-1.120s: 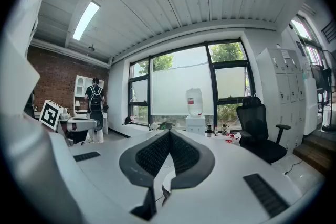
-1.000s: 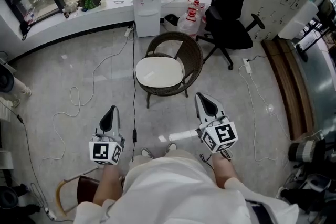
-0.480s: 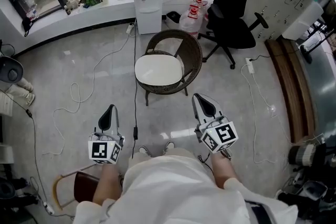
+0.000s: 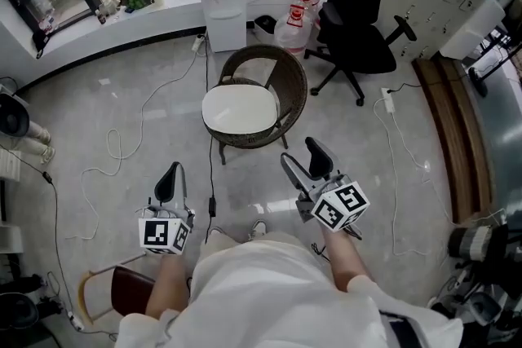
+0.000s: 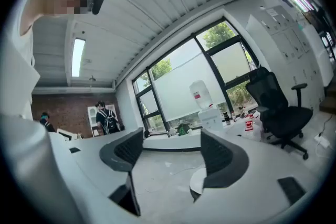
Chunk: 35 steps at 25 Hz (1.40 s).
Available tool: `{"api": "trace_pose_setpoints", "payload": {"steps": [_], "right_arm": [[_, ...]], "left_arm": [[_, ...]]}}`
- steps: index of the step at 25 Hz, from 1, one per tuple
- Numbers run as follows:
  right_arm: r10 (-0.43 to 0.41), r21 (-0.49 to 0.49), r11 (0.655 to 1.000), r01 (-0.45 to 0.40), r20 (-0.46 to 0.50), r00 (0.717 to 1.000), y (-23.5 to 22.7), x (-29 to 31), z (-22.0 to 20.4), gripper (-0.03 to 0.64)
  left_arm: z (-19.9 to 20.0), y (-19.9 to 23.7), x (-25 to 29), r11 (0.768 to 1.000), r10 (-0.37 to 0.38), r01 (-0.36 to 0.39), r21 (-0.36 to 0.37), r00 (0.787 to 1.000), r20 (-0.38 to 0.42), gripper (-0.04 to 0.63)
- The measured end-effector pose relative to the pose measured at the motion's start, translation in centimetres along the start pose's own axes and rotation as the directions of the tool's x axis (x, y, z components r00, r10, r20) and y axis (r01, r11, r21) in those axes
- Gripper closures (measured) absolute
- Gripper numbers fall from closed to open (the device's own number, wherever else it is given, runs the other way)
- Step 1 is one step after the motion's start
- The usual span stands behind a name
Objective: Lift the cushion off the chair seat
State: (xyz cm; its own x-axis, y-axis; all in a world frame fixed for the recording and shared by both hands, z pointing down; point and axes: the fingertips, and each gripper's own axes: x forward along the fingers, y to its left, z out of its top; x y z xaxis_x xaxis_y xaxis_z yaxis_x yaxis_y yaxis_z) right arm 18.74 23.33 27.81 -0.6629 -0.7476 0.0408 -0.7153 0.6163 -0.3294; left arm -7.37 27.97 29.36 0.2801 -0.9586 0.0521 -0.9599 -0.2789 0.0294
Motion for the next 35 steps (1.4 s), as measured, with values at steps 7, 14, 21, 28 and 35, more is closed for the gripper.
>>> {"api": "trace_pose_setpoints", "payload": {"steps": [7, 14, 21, 28, 35], "right_arm": [[0.007, 0.178, 0.984, -0.006, -0.009, 1.0, -2.6, 1.9, -1.5, 0.126], [0.079, 0.272, 0.961, -0.054, -0.08, 0.994, -2.6, 5.1, -4.8, 0.126], [0.029, 0.297, 0.955, 0.014, -0.141, 0.99, -4.4, 9.4, -7.0, 0.127], [-0.07, 0.368, 0.917, 0.156, -0.237, 0.969, -8.5, 17.7, -9.1, 0.127], [-0.216, 0.462, 0.811, 0.358, -0.333, 0.918, -13.2, 26.0, -15.2, 0.127]], "left_arm": [[-1.1, 0.8, 0.4, 0.999, 0.037, -0.038, -0.005, 0.999, -0.031, 0.58], [-1.8, 2.2, 0.8, 0.999, 0.052, -0.051, 0.007, 0.996, -0.067, 0.58], [-6.0, 5.7, 5.5, 0.996, 0.006, -0.015, -0.085, 0.994, -0.113, 0.58], [-4.8, 11.8, 17.7, 0.989, -0.132, 0.125, -0.083, 0.988, -0.086, 0.58], [-6.2, 20.1, 26.5, 0.971, -0.231, 0.218, -0.1, 0.963, -0.14, 0.58]]}}
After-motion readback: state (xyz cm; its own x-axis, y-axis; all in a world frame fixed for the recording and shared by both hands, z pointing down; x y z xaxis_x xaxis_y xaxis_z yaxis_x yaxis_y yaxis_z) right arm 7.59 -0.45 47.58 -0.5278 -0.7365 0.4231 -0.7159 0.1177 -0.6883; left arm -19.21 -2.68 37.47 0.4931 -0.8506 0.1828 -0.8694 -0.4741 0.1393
